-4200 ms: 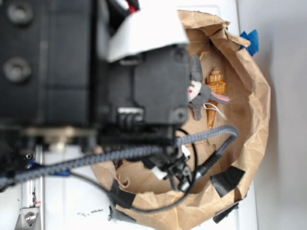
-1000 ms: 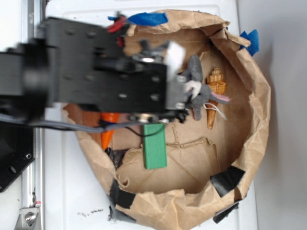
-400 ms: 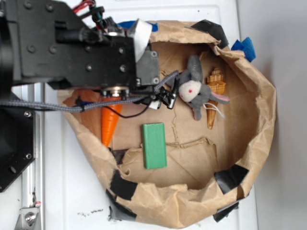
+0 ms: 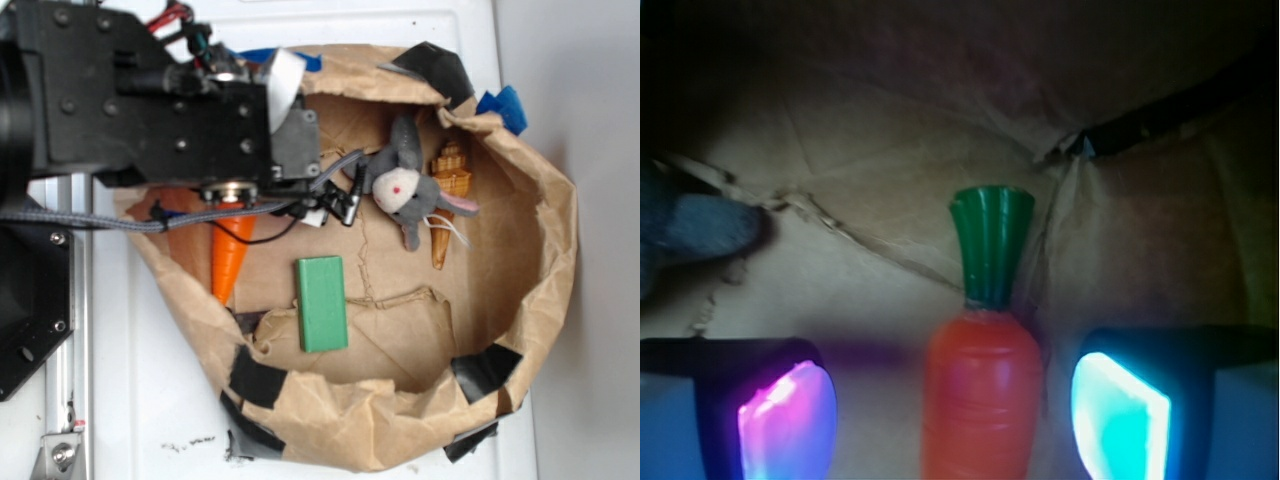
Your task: Grab the carrot.
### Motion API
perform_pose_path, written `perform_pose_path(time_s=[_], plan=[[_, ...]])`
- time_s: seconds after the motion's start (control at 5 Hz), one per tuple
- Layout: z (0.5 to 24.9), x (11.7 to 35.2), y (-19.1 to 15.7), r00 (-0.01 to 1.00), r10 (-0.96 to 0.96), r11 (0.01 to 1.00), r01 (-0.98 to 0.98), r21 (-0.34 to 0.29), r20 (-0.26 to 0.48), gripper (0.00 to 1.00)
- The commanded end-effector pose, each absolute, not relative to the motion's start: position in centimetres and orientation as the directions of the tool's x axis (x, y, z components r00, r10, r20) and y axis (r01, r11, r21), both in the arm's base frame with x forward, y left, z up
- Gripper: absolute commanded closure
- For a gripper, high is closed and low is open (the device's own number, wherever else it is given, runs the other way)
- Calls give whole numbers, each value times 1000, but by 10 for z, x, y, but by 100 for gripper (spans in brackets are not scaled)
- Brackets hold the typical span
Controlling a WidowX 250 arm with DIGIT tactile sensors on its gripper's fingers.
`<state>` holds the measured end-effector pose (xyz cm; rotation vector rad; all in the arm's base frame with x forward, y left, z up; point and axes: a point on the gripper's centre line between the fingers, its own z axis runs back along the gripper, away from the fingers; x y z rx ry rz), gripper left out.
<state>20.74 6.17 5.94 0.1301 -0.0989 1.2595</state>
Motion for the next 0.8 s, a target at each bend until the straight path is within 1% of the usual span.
perform_pose_path(time_s=[0.0, 0.6], plan=[[50, 201, 64, 339, 929, 350, -935, -55, 146, 0], [36, 206, 61, 342, 928, 354, -932, -71, 146, 0]])
